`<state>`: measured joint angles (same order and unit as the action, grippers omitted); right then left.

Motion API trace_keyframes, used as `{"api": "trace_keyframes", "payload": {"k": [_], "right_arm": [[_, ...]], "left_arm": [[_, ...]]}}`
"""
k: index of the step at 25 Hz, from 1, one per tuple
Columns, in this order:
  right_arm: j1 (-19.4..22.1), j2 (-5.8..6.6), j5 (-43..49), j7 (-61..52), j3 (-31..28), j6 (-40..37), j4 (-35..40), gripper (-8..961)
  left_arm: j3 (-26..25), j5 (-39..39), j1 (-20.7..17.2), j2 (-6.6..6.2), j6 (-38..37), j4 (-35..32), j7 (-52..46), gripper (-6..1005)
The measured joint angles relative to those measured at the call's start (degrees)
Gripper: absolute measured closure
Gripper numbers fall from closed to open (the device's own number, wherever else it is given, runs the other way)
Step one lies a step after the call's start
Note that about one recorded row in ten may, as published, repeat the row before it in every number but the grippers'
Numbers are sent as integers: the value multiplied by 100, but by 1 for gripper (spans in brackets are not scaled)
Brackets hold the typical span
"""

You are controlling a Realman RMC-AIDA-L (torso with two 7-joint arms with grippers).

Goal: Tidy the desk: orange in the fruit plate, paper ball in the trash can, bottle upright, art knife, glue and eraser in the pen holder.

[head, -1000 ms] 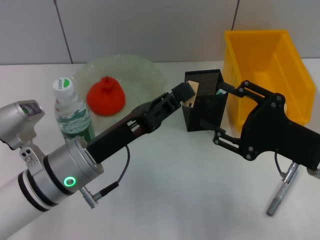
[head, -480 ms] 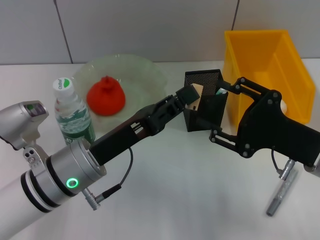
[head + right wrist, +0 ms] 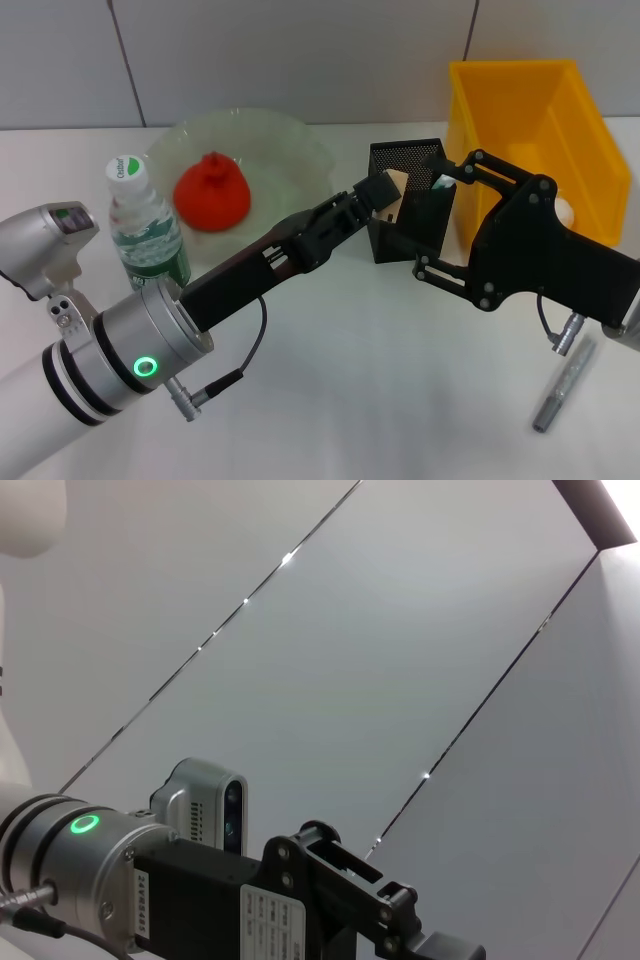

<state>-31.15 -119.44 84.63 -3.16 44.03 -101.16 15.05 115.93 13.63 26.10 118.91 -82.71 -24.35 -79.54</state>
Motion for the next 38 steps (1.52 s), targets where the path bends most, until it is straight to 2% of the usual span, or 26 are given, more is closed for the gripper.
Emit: {"api": "trace_keyframes", "payload": {"k": [38], "right_arm": [[-138,0,36,35,1,105,-11,309]], "left_arm": [[43,8,70,9,45,1,-71,618]]}}
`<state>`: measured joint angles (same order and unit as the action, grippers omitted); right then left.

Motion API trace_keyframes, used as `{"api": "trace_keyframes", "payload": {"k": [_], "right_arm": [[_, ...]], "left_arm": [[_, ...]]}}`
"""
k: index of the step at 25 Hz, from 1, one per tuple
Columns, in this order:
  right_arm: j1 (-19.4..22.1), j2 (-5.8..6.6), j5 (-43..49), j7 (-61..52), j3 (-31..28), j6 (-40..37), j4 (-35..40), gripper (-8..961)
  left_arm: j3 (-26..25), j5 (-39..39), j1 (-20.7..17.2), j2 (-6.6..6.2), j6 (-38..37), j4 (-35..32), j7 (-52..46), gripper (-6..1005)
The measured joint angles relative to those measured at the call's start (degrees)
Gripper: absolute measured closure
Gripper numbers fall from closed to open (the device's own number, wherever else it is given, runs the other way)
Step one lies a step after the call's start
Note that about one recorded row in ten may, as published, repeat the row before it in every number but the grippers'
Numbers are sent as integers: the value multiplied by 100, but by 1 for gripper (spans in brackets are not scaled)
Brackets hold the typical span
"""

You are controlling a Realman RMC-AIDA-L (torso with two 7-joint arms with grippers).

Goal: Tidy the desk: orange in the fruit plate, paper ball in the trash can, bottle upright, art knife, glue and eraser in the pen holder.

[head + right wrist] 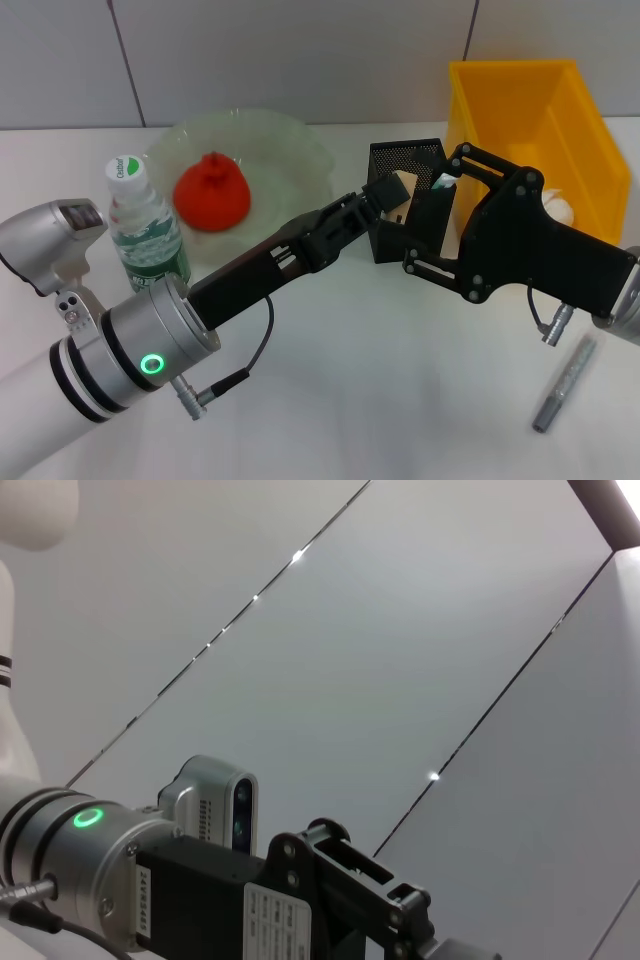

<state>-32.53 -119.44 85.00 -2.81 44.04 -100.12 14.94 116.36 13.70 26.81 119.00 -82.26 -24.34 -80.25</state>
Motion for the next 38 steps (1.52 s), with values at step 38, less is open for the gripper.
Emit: {"api": "trace_keyframes", "payload": {"k": [38], "right_arm": [[-8,-18,-4,0,7,14,-17,531]], "left_arm": [[0,0,26,0,-6,3,-8,595]]}}
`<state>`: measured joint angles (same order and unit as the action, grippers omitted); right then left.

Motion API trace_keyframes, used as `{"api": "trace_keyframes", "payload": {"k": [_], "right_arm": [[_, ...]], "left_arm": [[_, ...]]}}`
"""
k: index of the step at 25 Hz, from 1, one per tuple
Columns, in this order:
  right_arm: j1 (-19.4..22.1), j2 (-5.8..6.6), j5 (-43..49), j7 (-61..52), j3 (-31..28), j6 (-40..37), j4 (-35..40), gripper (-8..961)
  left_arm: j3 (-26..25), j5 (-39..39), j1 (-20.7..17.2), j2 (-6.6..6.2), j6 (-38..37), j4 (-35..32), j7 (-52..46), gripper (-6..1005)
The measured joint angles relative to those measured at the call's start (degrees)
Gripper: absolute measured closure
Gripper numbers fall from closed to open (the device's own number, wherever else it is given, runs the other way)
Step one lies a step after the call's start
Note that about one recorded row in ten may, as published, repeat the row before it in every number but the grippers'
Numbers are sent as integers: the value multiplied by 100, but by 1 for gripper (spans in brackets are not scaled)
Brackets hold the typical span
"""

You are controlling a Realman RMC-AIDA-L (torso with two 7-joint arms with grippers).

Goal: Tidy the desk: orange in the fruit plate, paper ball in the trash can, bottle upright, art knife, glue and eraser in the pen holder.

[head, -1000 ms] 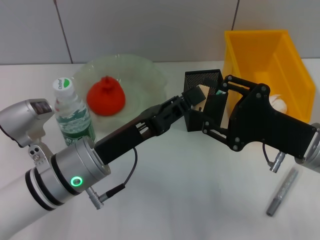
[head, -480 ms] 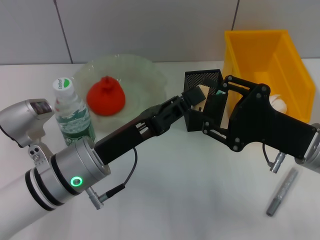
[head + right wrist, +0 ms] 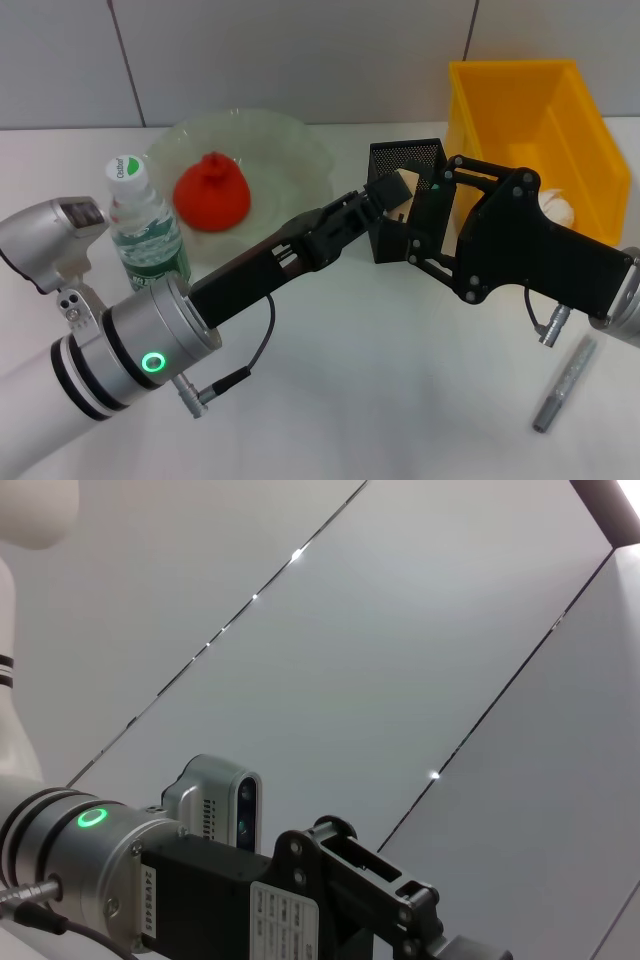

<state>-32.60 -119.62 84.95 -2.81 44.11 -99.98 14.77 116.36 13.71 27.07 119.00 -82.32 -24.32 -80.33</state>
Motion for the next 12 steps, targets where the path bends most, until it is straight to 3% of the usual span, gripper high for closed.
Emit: {"api": "trace_keyframes", "payload": {"k": [12], "right_arm": [[-1,1,-21,0,1,-12,0,534]], "left_arm": [[-41,-44,-11,-1,20,26,-8,587]]}}
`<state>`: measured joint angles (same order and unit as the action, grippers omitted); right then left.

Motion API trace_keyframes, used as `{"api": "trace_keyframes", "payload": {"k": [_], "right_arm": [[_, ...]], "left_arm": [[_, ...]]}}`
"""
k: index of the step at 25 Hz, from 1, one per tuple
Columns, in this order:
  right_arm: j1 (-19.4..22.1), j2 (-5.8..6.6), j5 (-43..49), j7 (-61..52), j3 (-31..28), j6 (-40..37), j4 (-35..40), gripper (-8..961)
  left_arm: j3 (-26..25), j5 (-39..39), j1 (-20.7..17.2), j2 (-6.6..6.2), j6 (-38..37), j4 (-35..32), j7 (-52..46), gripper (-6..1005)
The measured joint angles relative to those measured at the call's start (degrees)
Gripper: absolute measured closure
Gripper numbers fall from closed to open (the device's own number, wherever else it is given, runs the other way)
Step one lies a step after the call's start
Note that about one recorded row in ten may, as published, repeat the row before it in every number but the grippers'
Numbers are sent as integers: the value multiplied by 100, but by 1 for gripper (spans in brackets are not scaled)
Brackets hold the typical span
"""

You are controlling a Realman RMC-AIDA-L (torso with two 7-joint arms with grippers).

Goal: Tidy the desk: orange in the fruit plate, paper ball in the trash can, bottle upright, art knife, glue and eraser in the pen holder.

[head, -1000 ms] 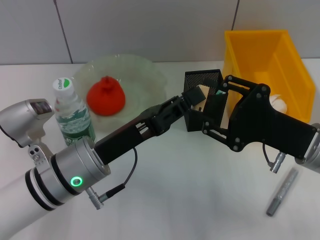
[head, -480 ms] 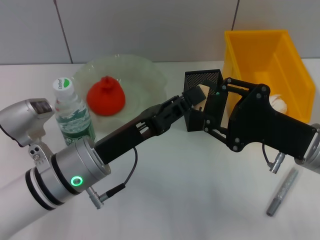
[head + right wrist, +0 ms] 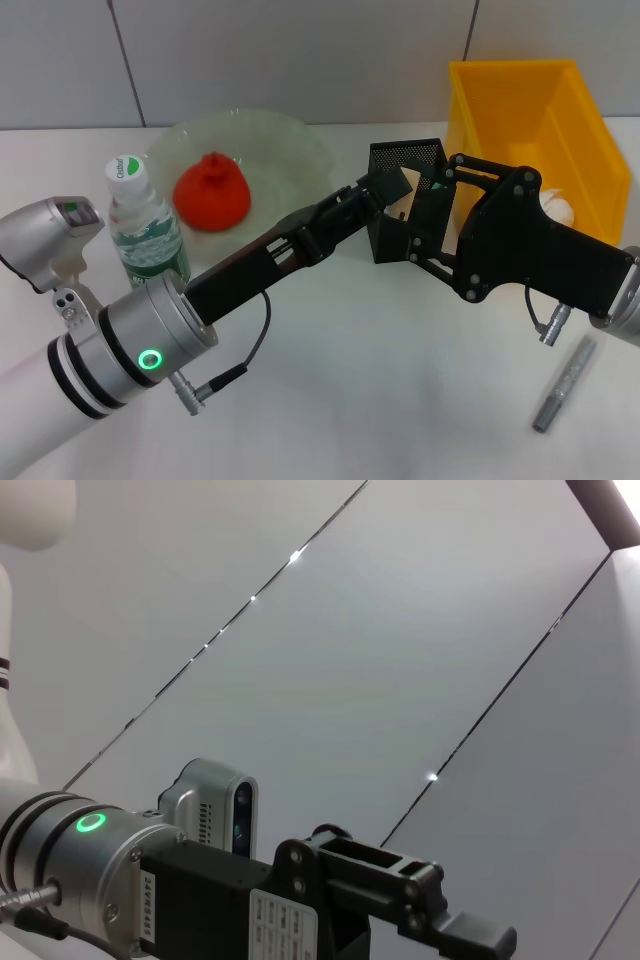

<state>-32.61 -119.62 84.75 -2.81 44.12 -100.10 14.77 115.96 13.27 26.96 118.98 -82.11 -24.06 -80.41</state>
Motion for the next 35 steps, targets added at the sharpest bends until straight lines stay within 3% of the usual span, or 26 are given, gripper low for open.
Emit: {"api": "trace_keyframes", "payload": {"k": [2,7,18,23,24,28,31,32,35], "right_arm": [[0,0,-6,1,0,0,0,535],[7,0,-12,3,0,-2,0,536],[262,26,-532,-139,-153,-290,-372,537],[529,25,-1132,-817,-156,-473,-439,537],[573,27,-1271,-1070,-157,-474,-441,537],[621,39,-1675,-2138,-159,-281,-423,537],[600,49,-1748,-3066,-157,118,-215,537],[578,52,-1725,-3676,-116,402,65,538],[563,52,-1628,-4238,-86,755,373,538]], "left_arm": [[-2,-3,0,-6,3,2,0,586],[-3,-7,1,-7,3,9,0,301],[-54,28,-83,-46,-71,27,169,294],[-91,215,-47,-151,-611,467,1054,297],[-184,568,-15,-222,-672,542,1509,297],[-364,1085,7,-279,-694,539,1949,299],[-976,2216,41,-351,-694,492,2551,301],[-976,2216,41,-351,-694,492,2551,301],[-1616,2974,54,-372,-568,526,2754,302]]}}
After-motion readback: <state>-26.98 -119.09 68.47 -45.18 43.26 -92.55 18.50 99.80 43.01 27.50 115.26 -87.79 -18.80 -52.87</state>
